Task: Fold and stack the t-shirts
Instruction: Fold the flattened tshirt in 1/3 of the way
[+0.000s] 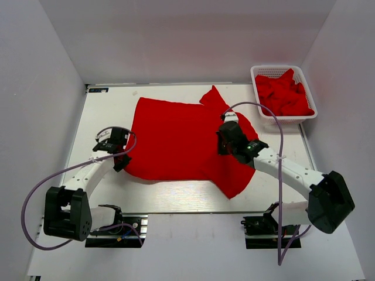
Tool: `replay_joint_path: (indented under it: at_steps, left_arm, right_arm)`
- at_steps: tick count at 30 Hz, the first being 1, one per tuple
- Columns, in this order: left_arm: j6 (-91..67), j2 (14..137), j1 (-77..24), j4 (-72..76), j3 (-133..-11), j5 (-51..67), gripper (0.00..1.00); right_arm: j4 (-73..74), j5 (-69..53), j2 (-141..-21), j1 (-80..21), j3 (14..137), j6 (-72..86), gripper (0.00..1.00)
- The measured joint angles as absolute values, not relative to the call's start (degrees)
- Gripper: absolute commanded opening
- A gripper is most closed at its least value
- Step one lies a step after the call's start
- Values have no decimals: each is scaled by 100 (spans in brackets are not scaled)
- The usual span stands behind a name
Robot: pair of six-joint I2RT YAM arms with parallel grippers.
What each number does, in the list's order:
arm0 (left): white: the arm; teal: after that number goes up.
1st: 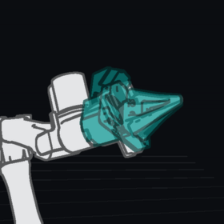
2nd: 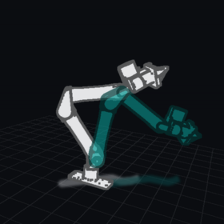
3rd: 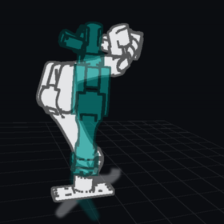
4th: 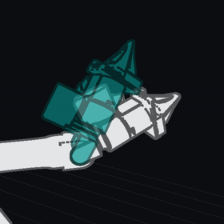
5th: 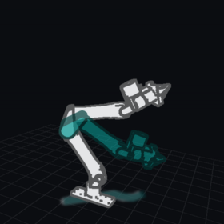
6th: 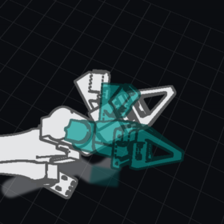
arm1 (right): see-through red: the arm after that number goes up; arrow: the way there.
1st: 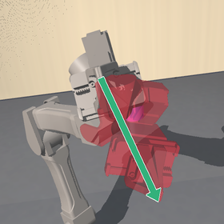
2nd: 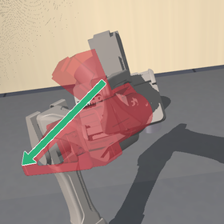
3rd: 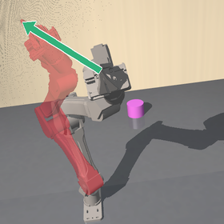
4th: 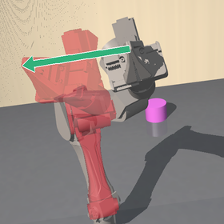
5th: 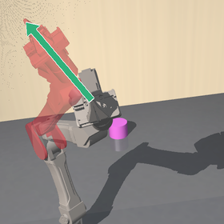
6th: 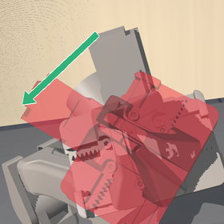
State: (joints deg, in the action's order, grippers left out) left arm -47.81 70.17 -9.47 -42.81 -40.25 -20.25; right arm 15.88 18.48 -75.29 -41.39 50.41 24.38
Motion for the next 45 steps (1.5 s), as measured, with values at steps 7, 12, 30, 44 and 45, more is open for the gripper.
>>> replay_joint_path:
  at_steps: [7,12,30,44,45]
  left_arm:
    - [-4617,7448,-947,-4154,-4921,-1949,0]
    - [-4475,8130,-947,-4099,-5675,-1966,0]
    - [-3837,10674,-950,-3732,-7911,-1920,0]
    - [-3750,12317,-945,-4005,-9810,-2078,30]
    - [-3739,12479,-941,-4064,-9994,-2082,45]
  right_arm:
    - [1662,2397,-7791,-4132,5190,2202,0]
    - [1861,2832,-8071,-4125,5636,2014,0]
    - [2047,3625,-9749,-3865,7439,742,0]
    - [1914,3559,-11192,-3437,8637,355,12]
    - [1918,3529,-11295,-3409,8705,357,20]
